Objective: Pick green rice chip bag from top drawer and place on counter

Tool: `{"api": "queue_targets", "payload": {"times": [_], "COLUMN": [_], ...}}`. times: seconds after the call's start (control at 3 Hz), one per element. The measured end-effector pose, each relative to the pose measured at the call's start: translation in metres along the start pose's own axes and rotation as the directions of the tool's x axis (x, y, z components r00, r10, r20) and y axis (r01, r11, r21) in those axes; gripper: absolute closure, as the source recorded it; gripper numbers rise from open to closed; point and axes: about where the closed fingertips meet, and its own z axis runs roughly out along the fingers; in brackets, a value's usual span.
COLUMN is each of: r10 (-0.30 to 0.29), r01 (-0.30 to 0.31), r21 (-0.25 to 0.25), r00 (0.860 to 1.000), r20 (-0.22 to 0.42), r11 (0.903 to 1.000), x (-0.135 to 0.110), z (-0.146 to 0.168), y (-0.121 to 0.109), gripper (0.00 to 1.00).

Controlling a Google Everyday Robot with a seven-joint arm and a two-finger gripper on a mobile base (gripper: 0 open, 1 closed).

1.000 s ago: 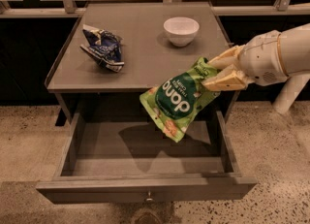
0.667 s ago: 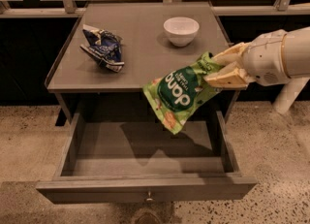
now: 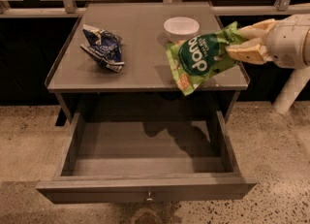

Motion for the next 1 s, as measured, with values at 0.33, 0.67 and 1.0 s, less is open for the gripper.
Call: {"api": "queue_targets", "payload": {"times": [0.33, 0.67, 1.0], "r10": [0.046, 0.100, 0.145], "r01": [-0.048, -0.100, -0.133], "r21": [0.021, -0.009, -0.074], "r00": [0.996, 0.985, 0.974], "r20": [0.071, 0.142, 0.177], "r11": [0.9986, 0.9950, 0.9883], "x": [0.016, 0.035, 0.047], "z": [0.020, 0.055, 0.095], "y": [-0.030, -0.047, -0.049], "gripper": [1.00, 1.00, 1.00]}}
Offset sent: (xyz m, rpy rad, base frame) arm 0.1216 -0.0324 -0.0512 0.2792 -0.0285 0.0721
